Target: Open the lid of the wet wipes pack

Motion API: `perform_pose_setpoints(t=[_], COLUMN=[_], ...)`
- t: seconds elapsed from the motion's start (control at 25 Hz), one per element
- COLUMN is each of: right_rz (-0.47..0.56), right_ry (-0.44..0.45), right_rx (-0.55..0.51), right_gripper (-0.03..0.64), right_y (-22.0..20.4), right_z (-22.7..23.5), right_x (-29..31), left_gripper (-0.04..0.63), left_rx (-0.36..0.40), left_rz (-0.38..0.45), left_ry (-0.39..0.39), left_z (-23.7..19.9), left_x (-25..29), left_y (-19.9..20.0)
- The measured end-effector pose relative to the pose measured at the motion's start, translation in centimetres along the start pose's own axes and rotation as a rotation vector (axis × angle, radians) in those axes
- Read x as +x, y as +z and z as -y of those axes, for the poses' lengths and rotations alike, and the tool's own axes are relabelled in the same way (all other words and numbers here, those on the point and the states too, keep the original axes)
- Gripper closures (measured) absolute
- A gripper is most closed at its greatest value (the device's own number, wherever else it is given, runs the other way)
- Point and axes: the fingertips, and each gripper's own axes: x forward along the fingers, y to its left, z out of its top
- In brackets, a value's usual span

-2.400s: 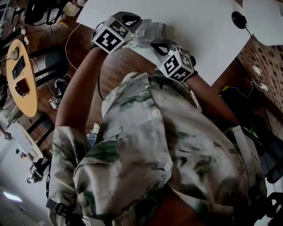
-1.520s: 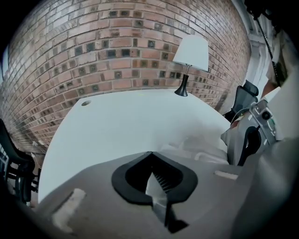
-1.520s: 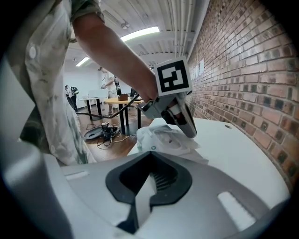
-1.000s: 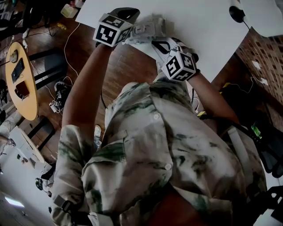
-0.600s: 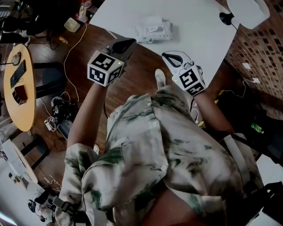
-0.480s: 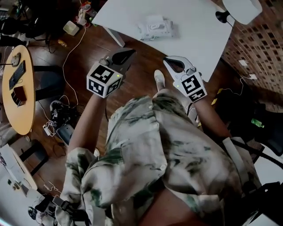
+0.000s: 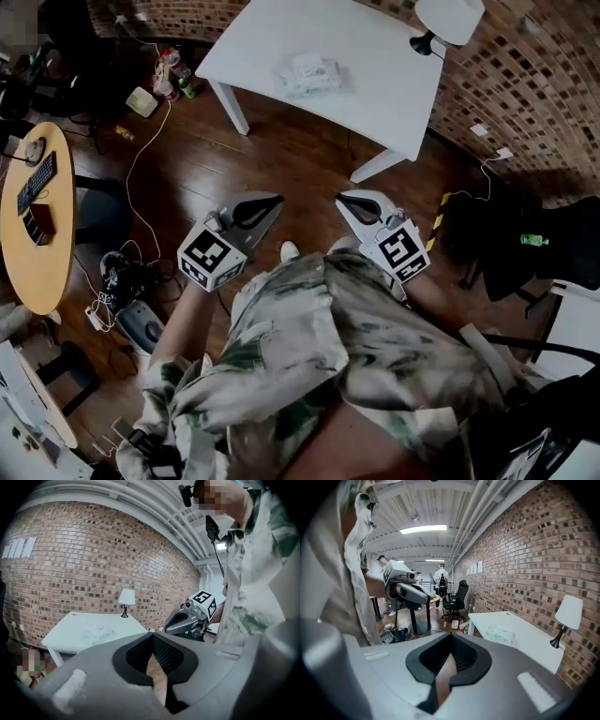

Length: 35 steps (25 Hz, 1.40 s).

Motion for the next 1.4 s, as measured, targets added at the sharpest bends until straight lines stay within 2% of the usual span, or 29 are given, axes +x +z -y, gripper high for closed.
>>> perform_pose_setpoints(t=[0.24,0.48,0.56,0.68,0.8,1.04,1.4], right_rz=[0.041,0.074,0.077,0.072,0.066,0.129,0.14], right_ry=[-0.025,-0.045,-0.03,0.013,0.038,0.045,0.022], right_rx=[-0.008,0.02,0.04,0.075,0.09,0.086,0.071], right_gripper=[0.612,0.612,0.612,0.612,0.612,0.612,0.612], right_y=[-0.5,-4.5,-6.5,-10.1,-12.4,-12.0,-11.7], right_z=[-3.3,-5.7,-6.9,-8.8,-10.2,-13.4,-19.3], right_x=[-5.4,-15.0,-18.1,-22.6,-26.1,-29.6,-30.8], left_gripper=[0.594,0.594,0.594,0.594,0.594,0.594,0.594], left_rx=[0.039,0.042,0.035,-0.015,-0.021,-0.028,0.016], left_rz=[-0.016,0.006,0.014,0.02,-0.021,-0.053,-0.015], left_ry=[0.019,-0.029,0.005,0.082,0.088,0.075,0.023], left_z=[5.7,15.6,18.6,22.8,27.7,34.1,39.8], left_x=[-1.8,1.2,1.9,2.3,2.9,2.9,-0.7], left_y=[-0.1,0.7,0.7,0.6,-0.2,-1.2,-1.9])
